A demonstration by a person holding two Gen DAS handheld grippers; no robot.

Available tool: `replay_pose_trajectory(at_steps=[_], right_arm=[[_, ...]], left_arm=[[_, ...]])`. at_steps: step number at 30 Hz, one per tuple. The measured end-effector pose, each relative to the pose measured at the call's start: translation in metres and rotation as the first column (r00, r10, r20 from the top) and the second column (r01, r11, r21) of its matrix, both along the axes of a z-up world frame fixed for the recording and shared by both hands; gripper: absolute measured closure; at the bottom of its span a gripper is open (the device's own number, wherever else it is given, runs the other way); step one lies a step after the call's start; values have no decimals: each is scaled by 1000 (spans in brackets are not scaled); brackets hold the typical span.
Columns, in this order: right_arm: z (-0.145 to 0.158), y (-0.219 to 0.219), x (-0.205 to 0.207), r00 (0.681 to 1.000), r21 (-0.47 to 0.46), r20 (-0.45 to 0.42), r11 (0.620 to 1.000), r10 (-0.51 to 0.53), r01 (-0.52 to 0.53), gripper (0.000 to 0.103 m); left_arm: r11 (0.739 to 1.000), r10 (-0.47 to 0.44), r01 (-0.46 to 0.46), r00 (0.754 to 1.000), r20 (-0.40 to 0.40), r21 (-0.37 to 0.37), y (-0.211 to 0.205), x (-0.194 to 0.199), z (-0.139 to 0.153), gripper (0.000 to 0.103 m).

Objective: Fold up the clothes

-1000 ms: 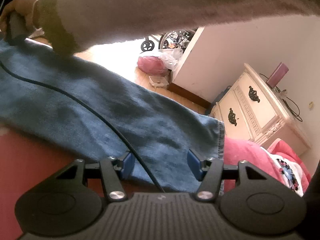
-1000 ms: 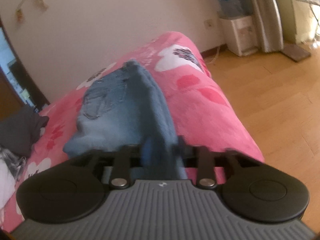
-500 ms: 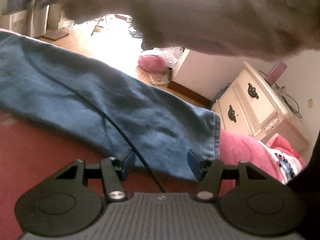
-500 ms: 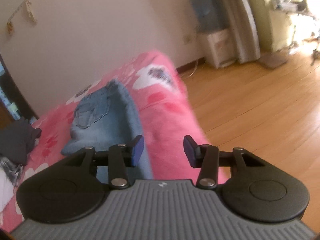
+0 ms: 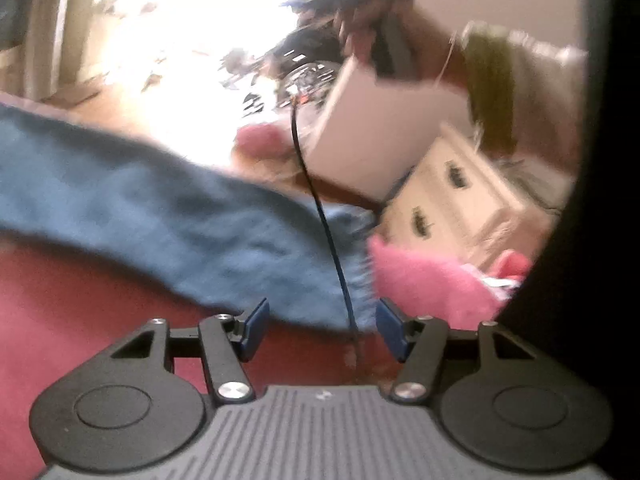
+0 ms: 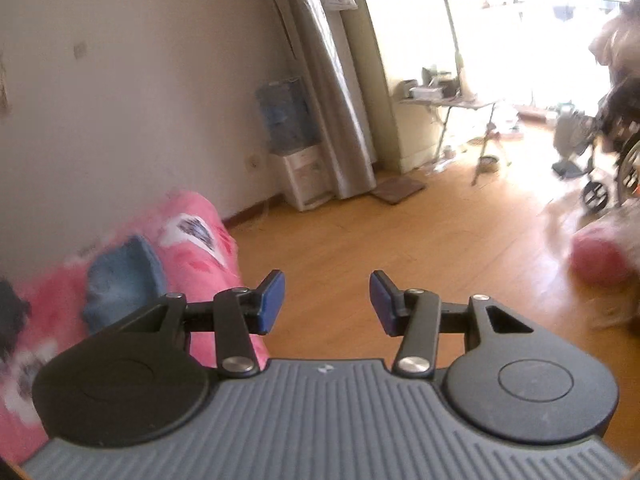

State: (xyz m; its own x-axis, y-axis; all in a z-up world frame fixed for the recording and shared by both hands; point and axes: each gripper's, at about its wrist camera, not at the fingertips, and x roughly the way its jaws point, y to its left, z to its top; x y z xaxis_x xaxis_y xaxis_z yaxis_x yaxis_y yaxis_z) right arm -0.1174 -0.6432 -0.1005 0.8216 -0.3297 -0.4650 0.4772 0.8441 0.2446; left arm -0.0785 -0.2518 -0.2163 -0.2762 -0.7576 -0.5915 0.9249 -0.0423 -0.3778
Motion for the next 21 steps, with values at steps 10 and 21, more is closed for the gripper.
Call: replay_pose_trajectory(at_steps=[10, 21], right_arm=[[-64, 22, -45, 957, 176, -190, 966, 220, -187, 57], [-113, 56, 27, 823, 401, -191, 807, 536, -433, 57]], left_arm=[[988, 121, -94, 967, -224, 125, -2, 43, -14, 36], [926, 312, -210, 893, -323, 313, -29, 74, -36, 38]])
